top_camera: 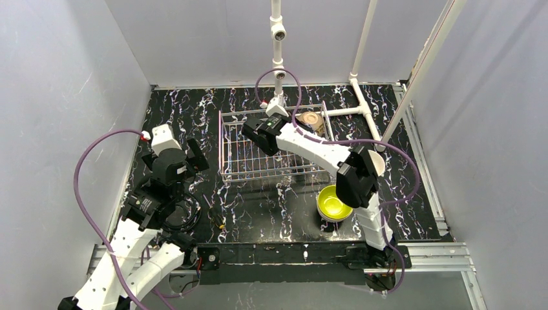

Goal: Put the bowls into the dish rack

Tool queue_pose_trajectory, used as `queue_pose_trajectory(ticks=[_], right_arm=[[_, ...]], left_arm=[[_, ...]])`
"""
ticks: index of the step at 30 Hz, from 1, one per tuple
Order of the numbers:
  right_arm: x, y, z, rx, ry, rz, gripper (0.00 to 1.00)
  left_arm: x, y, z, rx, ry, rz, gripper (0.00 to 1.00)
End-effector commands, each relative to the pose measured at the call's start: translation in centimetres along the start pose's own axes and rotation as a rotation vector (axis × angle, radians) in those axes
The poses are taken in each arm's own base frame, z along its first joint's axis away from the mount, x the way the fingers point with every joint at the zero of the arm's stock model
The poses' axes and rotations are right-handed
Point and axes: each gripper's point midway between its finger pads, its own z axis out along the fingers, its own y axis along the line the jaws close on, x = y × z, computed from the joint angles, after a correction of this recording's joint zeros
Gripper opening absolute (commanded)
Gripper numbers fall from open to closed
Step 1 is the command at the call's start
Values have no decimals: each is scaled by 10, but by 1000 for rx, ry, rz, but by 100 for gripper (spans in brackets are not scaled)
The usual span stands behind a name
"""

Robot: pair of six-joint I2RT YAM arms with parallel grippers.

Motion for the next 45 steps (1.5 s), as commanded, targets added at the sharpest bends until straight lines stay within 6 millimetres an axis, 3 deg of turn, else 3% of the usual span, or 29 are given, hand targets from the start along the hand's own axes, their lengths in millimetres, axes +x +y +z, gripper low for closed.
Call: queue_pose_trajectory(ticks=[1,15,28,45], right_arm=[[-4,-19,5,81,0,-69,1],[18,-25,33,146,60,-193,1],[35,-6,46,107,88,-297,1],[34,31,33,-30,76,-300,4]], left_arm=[[-2,8,1,-40,-23,3,98],[5,5,3,-26,2,12,98],[13,-4,8,-1,43,16,98],[12,-6,10,0,41,25,98]])
